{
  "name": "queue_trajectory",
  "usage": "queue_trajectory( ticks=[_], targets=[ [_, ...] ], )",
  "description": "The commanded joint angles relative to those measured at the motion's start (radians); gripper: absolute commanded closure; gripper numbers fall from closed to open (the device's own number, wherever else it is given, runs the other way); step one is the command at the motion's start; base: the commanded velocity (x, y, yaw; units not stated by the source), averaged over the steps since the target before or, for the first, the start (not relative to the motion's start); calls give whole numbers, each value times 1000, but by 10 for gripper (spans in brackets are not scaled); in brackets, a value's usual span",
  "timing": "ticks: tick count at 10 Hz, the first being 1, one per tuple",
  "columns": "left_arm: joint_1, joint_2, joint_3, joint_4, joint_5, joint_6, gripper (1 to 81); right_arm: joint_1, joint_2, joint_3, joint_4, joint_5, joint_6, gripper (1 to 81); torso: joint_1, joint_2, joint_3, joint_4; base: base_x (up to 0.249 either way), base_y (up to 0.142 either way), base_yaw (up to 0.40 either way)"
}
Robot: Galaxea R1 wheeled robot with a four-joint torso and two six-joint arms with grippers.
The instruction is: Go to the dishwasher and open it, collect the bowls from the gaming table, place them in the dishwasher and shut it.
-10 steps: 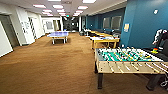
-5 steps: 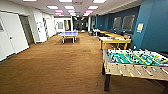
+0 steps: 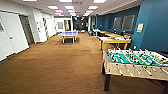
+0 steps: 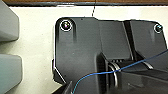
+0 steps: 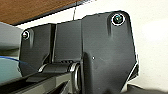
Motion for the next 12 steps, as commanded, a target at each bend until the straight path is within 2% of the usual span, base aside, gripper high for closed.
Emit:
queue_trajectory(
  ticks=[1, 6, 12],
  targets=[
    [-49, -2, -2, 0, 53, -3, 10, 48, 1, 1, 0, -54, -3, 10, 1, 0, 0, 0, 0, 0, 0],
    [-52, -1, -2, 0, 56, -13, 10, 44, 10, -1, -6, -66, -6, 10, 1, 0, 0, 0, 0, 0, 0],
    [-52, -4, -2, -2, 55, -9, 10, 36, 20, 1, -4, -75, -5, 10, 1, 0, 0, 0, 0, 0, 0]
  ],
)
